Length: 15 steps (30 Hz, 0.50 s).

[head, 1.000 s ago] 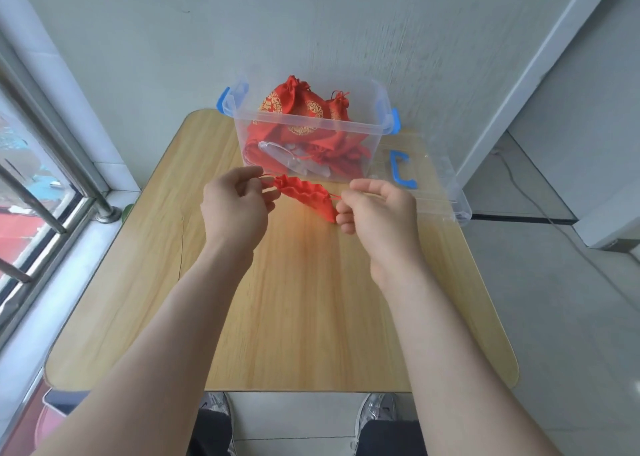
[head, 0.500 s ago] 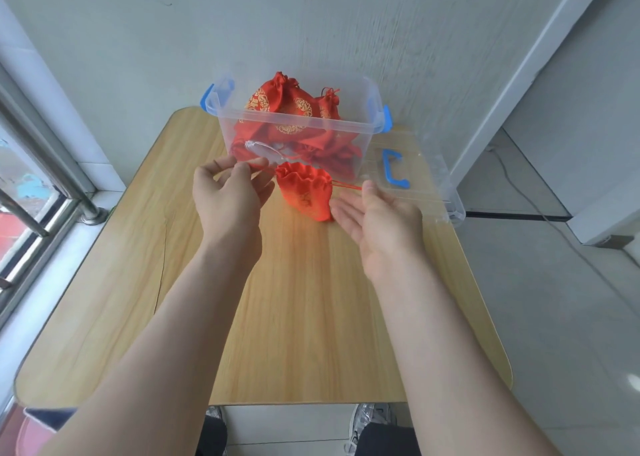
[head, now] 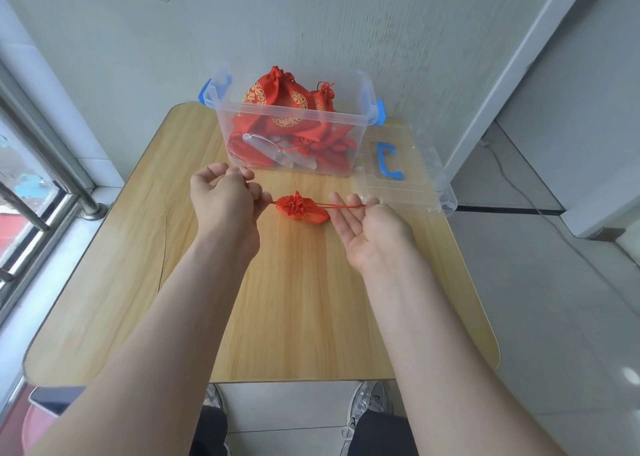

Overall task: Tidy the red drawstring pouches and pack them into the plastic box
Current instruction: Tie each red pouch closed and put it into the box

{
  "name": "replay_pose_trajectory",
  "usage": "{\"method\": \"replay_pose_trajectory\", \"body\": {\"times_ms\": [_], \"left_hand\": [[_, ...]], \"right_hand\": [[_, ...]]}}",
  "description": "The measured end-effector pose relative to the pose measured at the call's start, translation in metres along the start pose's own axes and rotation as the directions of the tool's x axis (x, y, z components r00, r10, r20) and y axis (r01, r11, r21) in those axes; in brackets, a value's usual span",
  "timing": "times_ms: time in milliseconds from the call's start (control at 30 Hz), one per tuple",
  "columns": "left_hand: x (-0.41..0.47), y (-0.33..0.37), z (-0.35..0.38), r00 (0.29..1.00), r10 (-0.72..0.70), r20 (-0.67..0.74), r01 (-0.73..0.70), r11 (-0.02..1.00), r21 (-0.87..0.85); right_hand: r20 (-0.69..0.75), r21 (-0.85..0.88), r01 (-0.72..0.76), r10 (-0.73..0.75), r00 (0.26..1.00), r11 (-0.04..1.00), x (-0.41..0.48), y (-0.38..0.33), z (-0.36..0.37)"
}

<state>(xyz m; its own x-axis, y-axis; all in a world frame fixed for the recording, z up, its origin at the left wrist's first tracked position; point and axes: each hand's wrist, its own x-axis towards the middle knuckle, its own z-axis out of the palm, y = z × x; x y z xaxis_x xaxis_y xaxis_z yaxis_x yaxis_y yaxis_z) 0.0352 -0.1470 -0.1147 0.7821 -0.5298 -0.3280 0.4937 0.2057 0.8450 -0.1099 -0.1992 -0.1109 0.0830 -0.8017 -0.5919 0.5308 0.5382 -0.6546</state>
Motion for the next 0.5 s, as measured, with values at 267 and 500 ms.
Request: {"method": "replay_pose_trajectory", "body": {"times_ms": [267,500], "left_hand": [[-0.008,0.002,-0.003,0.990,0.034,0.137,-0.045,0.996,0.078],[-0.019,-0.002,-0.001,0.907,0.057,0.418,-0.193,0.937,0.291]], "right_hand": [[0.016,0.049,0.003,-0.004,1.000,0.999,-0.014,0.002,0.003],[0.349,-0.632,0.357,-0.158,0.924,0.687,-0.021,-0.002,0.009]]}}
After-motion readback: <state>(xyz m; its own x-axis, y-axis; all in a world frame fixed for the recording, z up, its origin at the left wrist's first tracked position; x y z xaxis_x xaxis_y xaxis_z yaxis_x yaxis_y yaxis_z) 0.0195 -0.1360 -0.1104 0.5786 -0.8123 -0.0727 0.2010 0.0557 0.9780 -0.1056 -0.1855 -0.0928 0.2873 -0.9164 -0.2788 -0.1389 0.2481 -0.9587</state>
